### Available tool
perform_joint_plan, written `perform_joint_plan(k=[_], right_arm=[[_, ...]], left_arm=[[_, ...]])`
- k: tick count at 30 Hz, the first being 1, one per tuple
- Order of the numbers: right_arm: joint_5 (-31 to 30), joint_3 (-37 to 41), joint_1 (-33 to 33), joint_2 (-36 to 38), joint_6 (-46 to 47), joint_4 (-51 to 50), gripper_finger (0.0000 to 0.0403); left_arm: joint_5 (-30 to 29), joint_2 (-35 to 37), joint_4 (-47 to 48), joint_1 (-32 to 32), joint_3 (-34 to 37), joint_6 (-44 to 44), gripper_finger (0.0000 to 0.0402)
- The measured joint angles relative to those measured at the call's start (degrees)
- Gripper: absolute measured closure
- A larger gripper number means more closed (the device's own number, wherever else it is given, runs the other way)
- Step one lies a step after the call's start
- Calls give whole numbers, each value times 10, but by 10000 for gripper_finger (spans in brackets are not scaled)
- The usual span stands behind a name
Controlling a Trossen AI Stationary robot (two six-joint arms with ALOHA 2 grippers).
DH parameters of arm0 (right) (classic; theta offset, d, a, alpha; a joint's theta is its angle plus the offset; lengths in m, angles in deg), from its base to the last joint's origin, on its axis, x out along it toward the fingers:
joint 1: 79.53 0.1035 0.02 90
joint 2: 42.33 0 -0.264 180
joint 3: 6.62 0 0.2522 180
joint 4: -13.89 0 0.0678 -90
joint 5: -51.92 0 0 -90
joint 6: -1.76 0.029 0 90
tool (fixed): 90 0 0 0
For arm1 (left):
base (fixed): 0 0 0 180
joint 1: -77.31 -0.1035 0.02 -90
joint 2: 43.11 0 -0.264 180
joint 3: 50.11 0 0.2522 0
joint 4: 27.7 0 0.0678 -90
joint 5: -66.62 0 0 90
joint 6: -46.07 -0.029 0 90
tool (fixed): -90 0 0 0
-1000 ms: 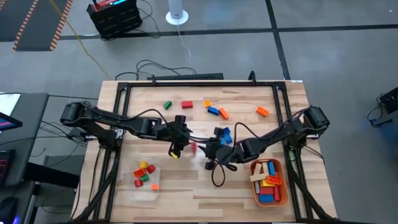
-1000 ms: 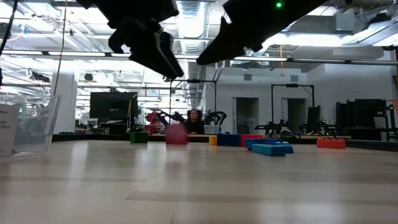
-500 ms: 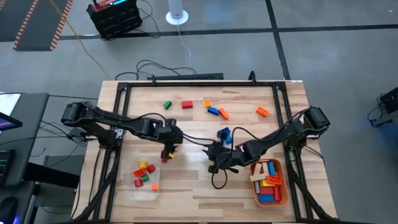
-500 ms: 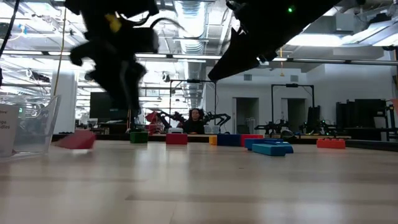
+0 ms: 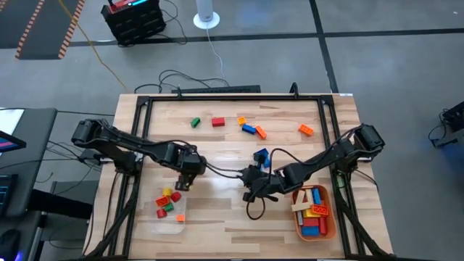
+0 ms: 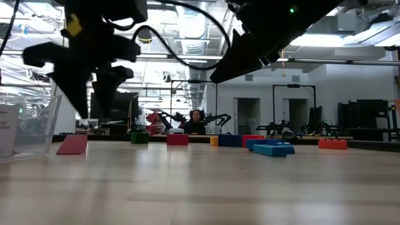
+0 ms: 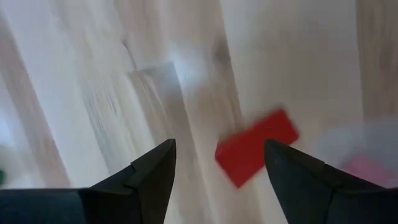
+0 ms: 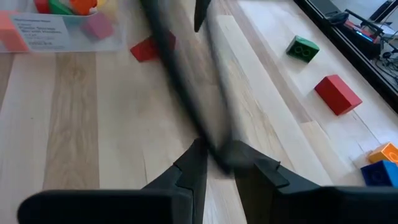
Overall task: Sort blocks by size
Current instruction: Put the large red block into the orange bin
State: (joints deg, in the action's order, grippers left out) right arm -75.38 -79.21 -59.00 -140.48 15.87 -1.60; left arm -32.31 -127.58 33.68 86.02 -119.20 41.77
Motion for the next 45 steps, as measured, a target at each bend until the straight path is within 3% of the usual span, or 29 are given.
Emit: perform_joint_plan(k=[4, 8, 14, 22, 29, 33, 36, 45], right_arm=[[0, 0, 0, 0, 0, 0, 294], [0, 0, 0, 0, 0, 0, 294], [0, 0, 0, 0, 0, 1, 294], [0, 0, 0, 0, -1, 6, 294], [0, 0, 0, 0, -3, 5, 294], [0, 0, 0, 0, -4, 5, 294], [0, 0, 0, 0, -4, 5, 294], [-5, 0, 27, 46, -2, -48, 294]], left_arm=[[1, 0, 15, -18, 0, -78, 164], [4, 0, 16, -52, 0, -88, 164], [91, -1, 22, -84, 0, -86, 167], [104, -93, 43, -71, -4, -89, 185], [68, -119, 41, -68, -17, -120, 186], [-26, -120, 16, -73, -25, -145, 186], [-64, -121, -23, -77, -31, -163, 186], [-58, -122, -8, -77, -75, -182, 187]])
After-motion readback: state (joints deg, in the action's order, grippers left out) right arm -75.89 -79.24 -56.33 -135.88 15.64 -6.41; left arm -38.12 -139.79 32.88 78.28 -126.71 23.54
